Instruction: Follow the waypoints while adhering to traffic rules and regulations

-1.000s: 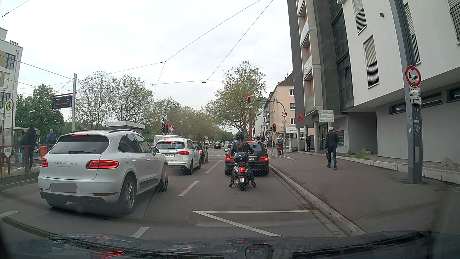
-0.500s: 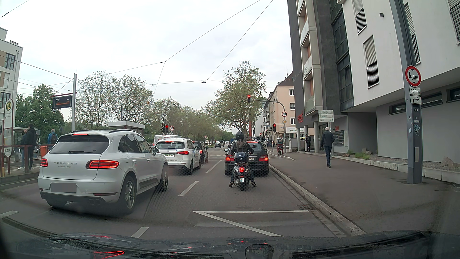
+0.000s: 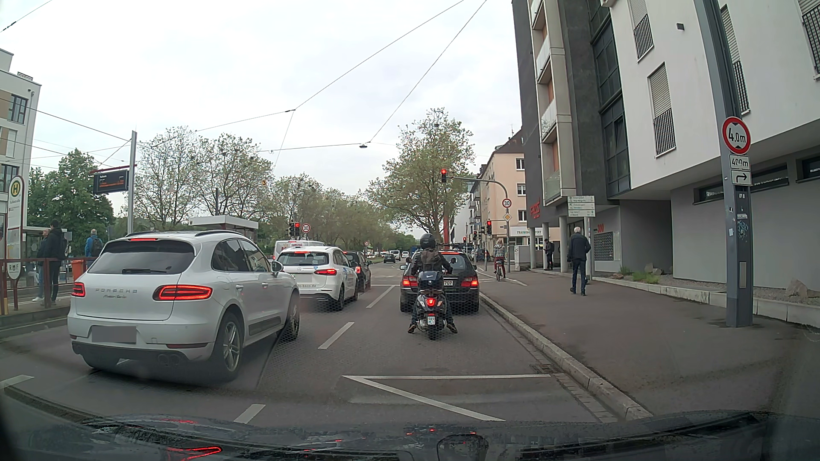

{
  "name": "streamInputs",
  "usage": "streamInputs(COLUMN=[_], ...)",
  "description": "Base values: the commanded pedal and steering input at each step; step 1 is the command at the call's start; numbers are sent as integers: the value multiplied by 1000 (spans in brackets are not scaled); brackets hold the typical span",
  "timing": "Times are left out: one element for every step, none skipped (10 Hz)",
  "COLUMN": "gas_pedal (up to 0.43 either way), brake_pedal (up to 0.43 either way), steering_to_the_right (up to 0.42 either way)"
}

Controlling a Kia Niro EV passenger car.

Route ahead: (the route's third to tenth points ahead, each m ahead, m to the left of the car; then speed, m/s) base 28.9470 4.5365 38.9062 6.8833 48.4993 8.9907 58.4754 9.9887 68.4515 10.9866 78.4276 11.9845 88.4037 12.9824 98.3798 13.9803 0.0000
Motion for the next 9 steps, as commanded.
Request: streamInputs(gas_pedal=[0,0,0,0,0,0,0,0,0], brake_pedal=[165,171,171,171,171,171,171,171,171], steering_to_the_right=[-7,-8,-8,-7,-7,-7,-7,-8,-7])
